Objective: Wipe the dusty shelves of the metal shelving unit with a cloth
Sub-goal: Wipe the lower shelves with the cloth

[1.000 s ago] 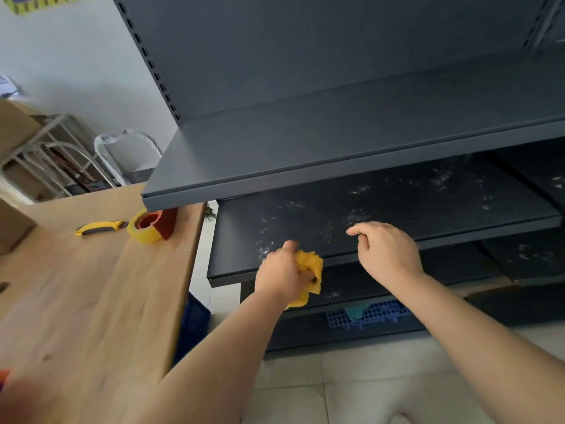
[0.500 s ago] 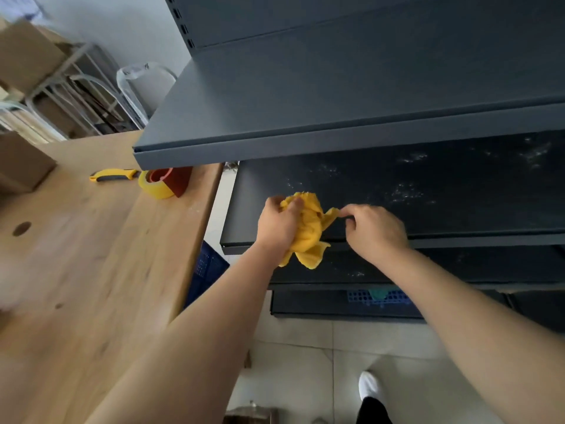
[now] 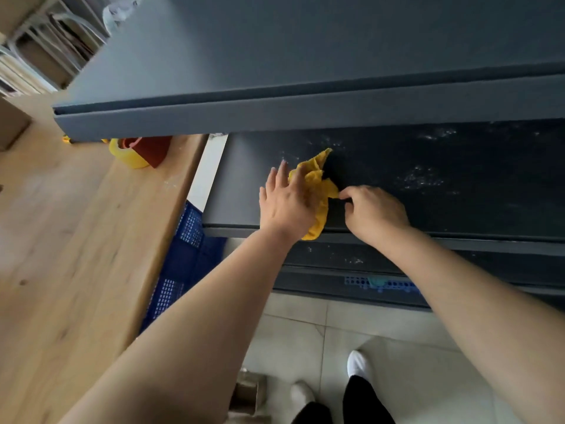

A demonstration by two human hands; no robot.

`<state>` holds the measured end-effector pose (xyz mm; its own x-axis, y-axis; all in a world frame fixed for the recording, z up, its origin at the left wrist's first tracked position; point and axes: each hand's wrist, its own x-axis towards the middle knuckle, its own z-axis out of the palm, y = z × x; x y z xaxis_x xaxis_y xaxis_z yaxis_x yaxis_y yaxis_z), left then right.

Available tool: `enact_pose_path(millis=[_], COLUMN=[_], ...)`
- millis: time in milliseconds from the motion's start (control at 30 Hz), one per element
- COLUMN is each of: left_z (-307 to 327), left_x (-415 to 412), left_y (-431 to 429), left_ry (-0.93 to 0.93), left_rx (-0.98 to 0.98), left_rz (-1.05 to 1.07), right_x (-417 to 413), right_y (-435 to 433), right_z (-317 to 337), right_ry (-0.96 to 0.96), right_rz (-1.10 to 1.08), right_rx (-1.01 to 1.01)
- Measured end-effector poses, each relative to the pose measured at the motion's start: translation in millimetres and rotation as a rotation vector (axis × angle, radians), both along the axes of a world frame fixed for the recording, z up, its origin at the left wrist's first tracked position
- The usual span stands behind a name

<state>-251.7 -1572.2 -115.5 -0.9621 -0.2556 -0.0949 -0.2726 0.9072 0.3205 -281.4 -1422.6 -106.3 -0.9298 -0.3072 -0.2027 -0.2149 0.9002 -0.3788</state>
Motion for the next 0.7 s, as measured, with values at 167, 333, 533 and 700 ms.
enact_pose_path(millis=[167,333,533,700], left_z=[-33,-49,-54,-56], left_x=[-12,-11,-5,2], left_y=[8,-12,-54,-104], left_ry=[-0.142,-0.049,-0.042,-0.045], left_rx=[-0.15,-0.172,-0.179,-0.202], left_rz=[-0.131,-0.146,-0.024,0.055], right_x=[-4,-8,-9,-10], right_y=[-8,-18,-48,-59], right_z=[-15,-21,-30,-42], right_ry=[-0.004,0.01,0.014,0.044], right_rz=[0.037,0.067,0.119,0.102], right_rx=[0.033,0.05,0.033,0.054])
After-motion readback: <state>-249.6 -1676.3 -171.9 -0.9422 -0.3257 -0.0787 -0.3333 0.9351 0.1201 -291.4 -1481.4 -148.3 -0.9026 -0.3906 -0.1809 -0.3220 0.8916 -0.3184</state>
